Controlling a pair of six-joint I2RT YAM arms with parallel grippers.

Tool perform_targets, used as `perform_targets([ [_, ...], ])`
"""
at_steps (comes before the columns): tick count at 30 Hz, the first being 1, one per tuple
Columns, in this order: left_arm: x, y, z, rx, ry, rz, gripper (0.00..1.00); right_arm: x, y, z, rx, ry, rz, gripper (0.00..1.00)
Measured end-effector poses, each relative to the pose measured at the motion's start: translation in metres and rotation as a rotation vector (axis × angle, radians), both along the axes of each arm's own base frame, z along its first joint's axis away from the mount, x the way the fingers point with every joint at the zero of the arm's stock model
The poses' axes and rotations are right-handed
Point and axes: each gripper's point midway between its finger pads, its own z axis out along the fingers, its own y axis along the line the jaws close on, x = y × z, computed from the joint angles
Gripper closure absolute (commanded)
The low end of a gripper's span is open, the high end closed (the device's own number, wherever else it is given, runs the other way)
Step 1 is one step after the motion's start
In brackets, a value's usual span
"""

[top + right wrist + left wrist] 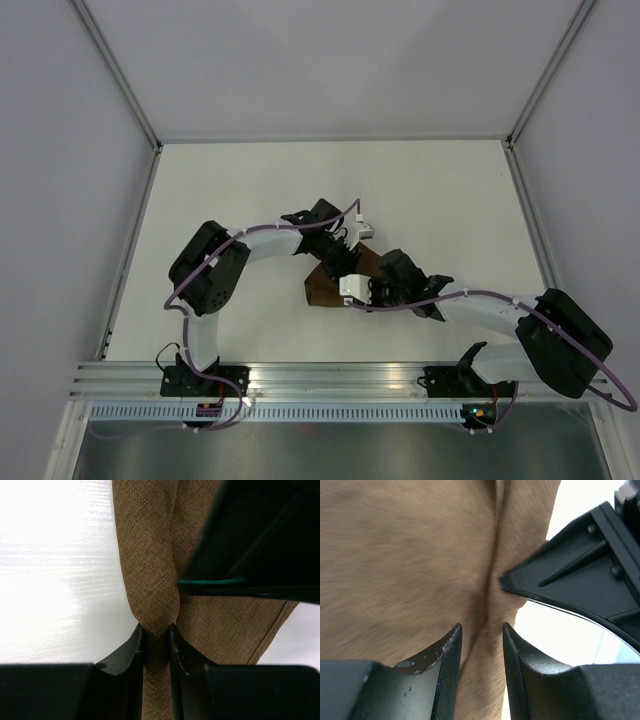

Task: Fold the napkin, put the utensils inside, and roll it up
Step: Roll the napkin at the center of the board.

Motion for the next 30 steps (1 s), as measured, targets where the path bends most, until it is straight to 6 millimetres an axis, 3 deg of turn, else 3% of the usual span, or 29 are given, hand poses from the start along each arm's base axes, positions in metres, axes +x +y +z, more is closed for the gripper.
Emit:
perform_targets([
  [4, 0.028, 0.007, 0.013, 0.011, -0.104, 0.087, 0.55, 0.001, 0.001, 0.000, -0.007, 0.030, 0.004, 0.96],
  [9, 0.064, 0.041, 0.034, 0.030, -0.271, 0.306, 0.53, 0.002, 0.002, 0.000, -0.010, 0.090, 0.007, 0.96],
  [12, 0.092, 0.073, 0.063, 0.011, -0.427, 0.512, 0.50, 0.003, 0.003, -0.001, -0.011, 0.135, 0.010, 0.96],
  [15, 0.112, 0.103, 0.107, -0.067, -0.601, 0.699, 0.50, 0.007, 0.004, -0.001, -0.014, 0.205, 0.014, 0.96],
  [19, 0.110, 0.120, 0.164, -0.230, -0.785, 0.818, 0.49, 0.016, 0.006, -0.002, -0.015, 0.343, 0.014, 0.96],
  [21, 0.104, 0.126, 0.183, -0.301, -0.853, 0.854, 0.47, 0.022, 0.007, -0.003, -0.007, 0.418, 0.012, 0.96],
  [25, 0.085, 0.127, 0.196, -0.367, -0.947, 0.858, 0.45, 0.032, 0.009, -0.005, 0.009, 0.606, -0.003, 0.96],
  [30, 0.058, 0.109, 0.205, -0.392, -1.061, 0.767, 0.44, 0.033, 0.009, -0.006, 0.013, 0.767, -0.029, 0.96],
])
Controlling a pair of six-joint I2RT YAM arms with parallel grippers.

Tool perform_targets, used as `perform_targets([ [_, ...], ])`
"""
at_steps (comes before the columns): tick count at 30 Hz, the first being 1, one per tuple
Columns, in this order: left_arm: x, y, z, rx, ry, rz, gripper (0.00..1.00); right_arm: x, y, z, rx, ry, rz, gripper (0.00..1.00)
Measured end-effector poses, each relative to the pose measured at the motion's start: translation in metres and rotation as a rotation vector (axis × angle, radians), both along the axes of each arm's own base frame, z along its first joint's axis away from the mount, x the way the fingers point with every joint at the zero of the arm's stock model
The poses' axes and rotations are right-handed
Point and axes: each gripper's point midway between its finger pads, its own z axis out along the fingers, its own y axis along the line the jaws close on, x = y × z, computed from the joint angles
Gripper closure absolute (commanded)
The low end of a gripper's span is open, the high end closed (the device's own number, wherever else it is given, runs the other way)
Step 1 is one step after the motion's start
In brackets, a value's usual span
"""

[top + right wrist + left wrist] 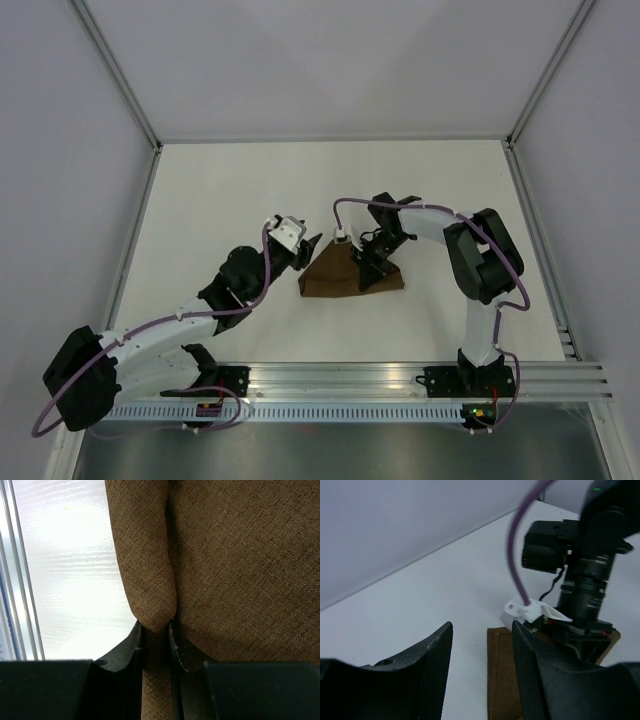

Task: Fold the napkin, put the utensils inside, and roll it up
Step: Roll the napkin at the center of the board.

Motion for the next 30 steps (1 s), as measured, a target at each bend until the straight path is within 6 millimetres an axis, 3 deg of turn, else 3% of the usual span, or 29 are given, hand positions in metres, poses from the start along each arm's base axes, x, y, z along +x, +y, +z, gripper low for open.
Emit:
perform_targets([
  [4, -0.029, -0.035, -0.009, 0.114, -0.061, -0.090, 0.43, 0.001, 0.000, -0.001, -0.016, 0.069, -0.012, 0.96],
  [8, -0.053, -0.070, -0.064, 0.309, -0.033, -0.195, 0.42, 0.002, 0.001, -0.001, -0.037, 0.122, -0.021, 0.96],
  [13, -0.074, -0.093, -0.135, 0.560, 0.003, -0.277, 0.41, 0.002, 0.001, -0.002, -0.058, 0.180, -0.037, 0.96],
  [16, -0.082, -0.102, -0.161, 0.656, 0.000, -0.319, 0.41, 0.001, 0.002, -0.002, -0.070, 0.218, -0.044, 0.96],
  [26, -0.081, -0.107, -0.207, 0.800, 0.003, -0.365, 0.39, -0.003, 0.002, -0.003, -0.088, 0.275, -0.069, 0.96],
  [30, -0.071, -0.110, -0.206, 0.789, -0.007, -0.345, 0.39, -0.005, 0.002, -0.003, -0.086, 0.295, -0.077, 0.96],
])
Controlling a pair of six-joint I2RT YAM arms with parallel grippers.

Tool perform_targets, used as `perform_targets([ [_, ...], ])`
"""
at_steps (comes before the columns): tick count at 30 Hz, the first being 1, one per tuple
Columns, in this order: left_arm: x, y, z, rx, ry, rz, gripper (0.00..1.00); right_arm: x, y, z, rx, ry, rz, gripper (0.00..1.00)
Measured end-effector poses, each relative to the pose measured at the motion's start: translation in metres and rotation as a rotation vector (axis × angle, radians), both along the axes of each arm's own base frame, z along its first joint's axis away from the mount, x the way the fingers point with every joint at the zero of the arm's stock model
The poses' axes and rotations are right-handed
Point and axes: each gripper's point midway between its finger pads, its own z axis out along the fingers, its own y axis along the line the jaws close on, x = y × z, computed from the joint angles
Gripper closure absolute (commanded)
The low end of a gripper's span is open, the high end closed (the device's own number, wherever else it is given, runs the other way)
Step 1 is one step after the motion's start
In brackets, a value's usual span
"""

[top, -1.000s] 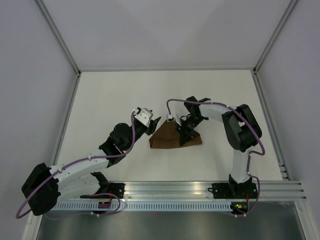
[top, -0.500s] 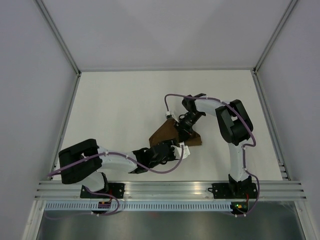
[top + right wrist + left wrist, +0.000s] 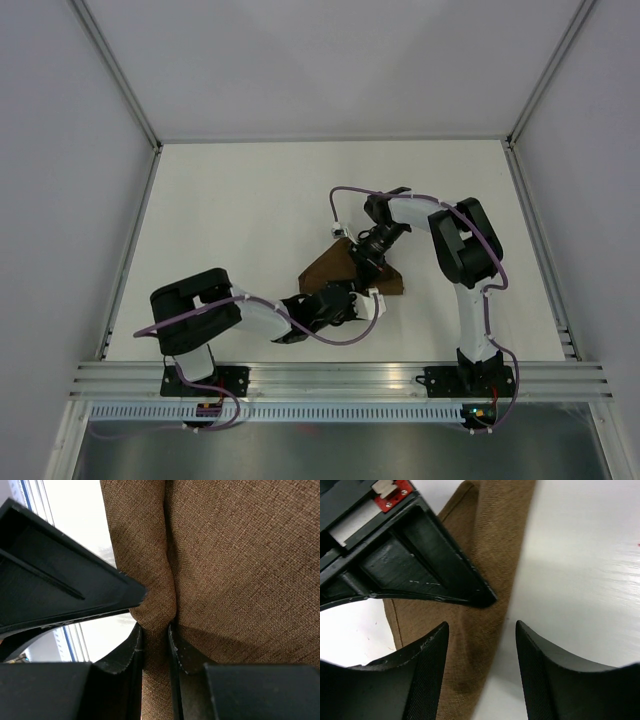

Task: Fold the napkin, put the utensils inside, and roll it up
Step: Roll the napkin at the center of the board.

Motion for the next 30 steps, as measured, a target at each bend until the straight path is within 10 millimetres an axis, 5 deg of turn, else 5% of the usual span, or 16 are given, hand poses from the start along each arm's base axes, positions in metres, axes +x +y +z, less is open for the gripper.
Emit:
perform_targets([
  [5, 0.012, 0.003, -0.002, -0.004, -0.001, 0.030, 0.49, 0.000, 0.000, 0.000, 0.004, 0.011, -0.007, 0.96],
  [9, 0.008, 0.000, -0.008, 0.014, 0.020, 0.007, 0.78, 0.000, 0.000, 0.000, 0.006, 0.015, -0.010, 0.93],
  [11, 0.007, -0.001, -0.009, 0.025, 0.024, -0.001, 0.85, 0.000, 0.000, 0.000, 0.007, 0.017, -0.013, 0.84],
  [14, 0.007, -0.002, -0.010, 0.033, 0.034, -0.009, 0.98, 0.000, -0.001, 0.001, 0.004, 0.021, -0.019, 0.55],
  [21, 0.011, -0.005, -0.007, -0.007, 0.116, -0.047, 0.98, 0.003, -0.006, 0.012, -0.007, -0.004, -0.027, 0.41],
  [25, 0.012, -0.005, -0.007, -0.027, 0.195, -0.063, 0.98, 0.036, -0.017, 0.030, 0.002, -0.146, -0.105, 0.38],
  [30, 0.015, -0.007, -0.005, -0.061, 0.320, -0.074, 0.98, 0.097, -0.049, 0.085, 0.071, -0.396, -0.343, 0.37],
])
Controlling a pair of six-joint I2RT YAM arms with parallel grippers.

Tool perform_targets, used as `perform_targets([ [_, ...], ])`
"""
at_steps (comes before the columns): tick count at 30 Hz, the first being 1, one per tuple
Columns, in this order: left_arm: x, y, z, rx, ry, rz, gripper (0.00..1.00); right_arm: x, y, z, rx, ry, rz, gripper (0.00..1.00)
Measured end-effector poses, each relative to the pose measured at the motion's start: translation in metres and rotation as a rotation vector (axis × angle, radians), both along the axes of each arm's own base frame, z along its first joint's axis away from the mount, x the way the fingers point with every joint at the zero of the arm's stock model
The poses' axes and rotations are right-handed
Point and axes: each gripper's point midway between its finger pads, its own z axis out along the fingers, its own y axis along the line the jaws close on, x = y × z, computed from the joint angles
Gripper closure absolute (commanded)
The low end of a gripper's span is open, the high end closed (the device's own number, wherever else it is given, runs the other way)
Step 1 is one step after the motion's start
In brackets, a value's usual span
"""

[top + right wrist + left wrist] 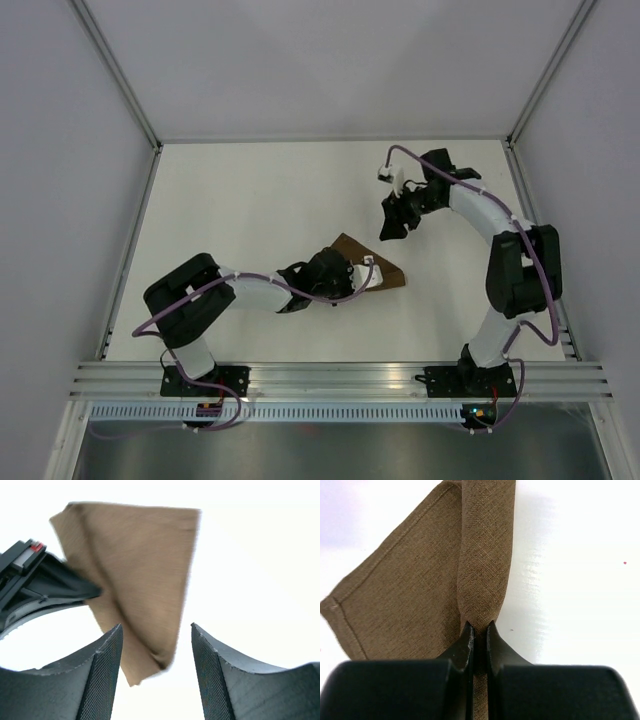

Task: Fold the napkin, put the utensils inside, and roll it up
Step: Roll the napkin at the center of the board.

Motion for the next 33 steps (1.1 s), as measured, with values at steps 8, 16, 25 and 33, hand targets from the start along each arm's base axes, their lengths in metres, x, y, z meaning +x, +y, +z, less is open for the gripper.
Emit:
perform_targets([
  [8, 0.004, -0.002, 0.001, -0.061, 0.216, -0.010, 0.98, 0.028, -0.074, 0.044, 0.057, -0.220, -0.292, 0.36],
  [16, 0.007, -0.002, 0.001, -0.100, 0.382, -0.018, 0.98, -0.012, -0.070, 0.082, 0.084, -0.425, -0.252, 0.34],
  [25, 0.007, -0.003, 0.001, -0.124, 0.491, -0.024, 0.98, -0.063, -0.040, 0.065, 0.052, -0.576, -0.057, 0.33],
  [33, 0.007, -0.005, 0.000, -0.120, 0.569, -0.025, 0.98, -0.090, -0.007, 0.028, 0.005, -0.623, 0.105, 0.33],
])
